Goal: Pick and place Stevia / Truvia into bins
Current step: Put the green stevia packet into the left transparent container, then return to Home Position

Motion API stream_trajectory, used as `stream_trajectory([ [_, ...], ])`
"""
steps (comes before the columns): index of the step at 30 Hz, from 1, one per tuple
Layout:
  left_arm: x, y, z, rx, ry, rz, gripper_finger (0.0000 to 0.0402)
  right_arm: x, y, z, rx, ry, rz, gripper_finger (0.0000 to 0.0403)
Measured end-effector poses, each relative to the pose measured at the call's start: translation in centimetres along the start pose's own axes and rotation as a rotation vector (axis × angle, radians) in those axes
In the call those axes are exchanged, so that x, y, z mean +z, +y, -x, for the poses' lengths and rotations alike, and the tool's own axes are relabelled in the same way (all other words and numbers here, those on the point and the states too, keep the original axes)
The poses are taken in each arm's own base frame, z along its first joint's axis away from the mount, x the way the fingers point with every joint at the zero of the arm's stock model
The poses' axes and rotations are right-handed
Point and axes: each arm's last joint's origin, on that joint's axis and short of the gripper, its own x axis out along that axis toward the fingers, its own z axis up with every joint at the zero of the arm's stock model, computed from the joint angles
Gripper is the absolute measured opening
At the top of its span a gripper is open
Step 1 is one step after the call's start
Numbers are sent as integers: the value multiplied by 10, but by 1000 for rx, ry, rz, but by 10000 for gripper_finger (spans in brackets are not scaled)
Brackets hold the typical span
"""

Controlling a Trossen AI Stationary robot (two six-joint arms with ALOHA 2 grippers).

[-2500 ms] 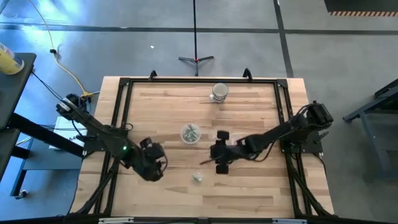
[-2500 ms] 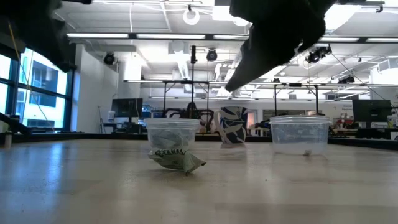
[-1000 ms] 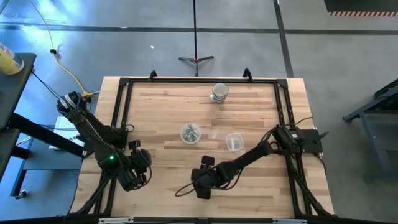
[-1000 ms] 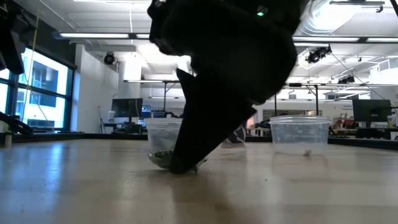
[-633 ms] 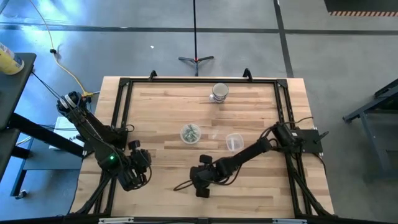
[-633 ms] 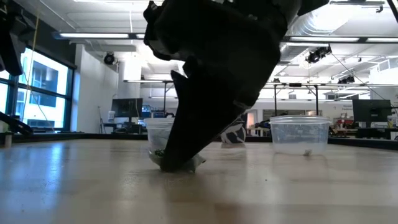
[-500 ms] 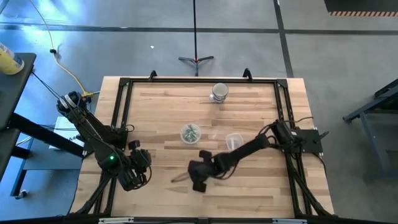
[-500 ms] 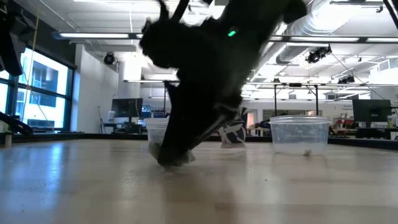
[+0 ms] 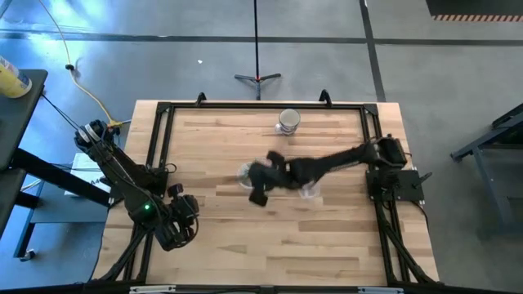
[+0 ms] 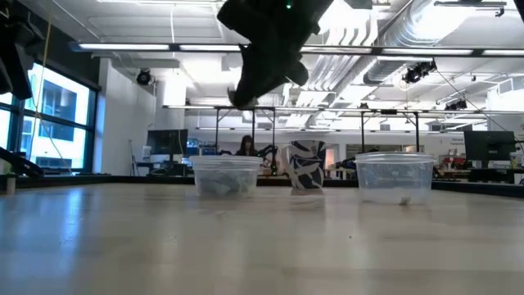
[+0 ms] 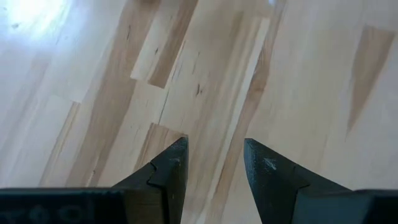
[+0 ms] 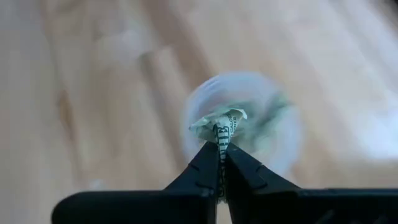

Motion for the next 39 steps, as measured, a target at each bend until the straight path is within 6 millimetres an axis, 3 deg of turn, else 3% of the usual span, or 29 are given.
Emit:
stream_trajectory([
  [5, 1, 0, 0, 4, -32, 62, 188, 13, -36, -17, 95, 73, 49, 6],
  [11, 3, -5, 0, -40, -44, 161, 188, 17, -49, -27, 165, 63, 195, 15],
  [16, 5, -4, 1, -24, -113, 269, 188, 27, -62, -32, 155, 2, 240, 86],
  [23, 7, -3, 1, -4, -173, 310, 188, 23, -70, -29, 126, 60, 263, 184],
  [27, 7, -3, 1, 0, -175, 309, 188, 16, -64, -10, 94, 129, 300, 204],
  [32, 18, 1, -6, 15, -150, 279, 188, 8, -42, 23, 122, 153, 295, 202],
  [39, 61, 3, -17, -162, -180, 144, 188, -2, -15, 73, 178, 145, 185, 184],
])
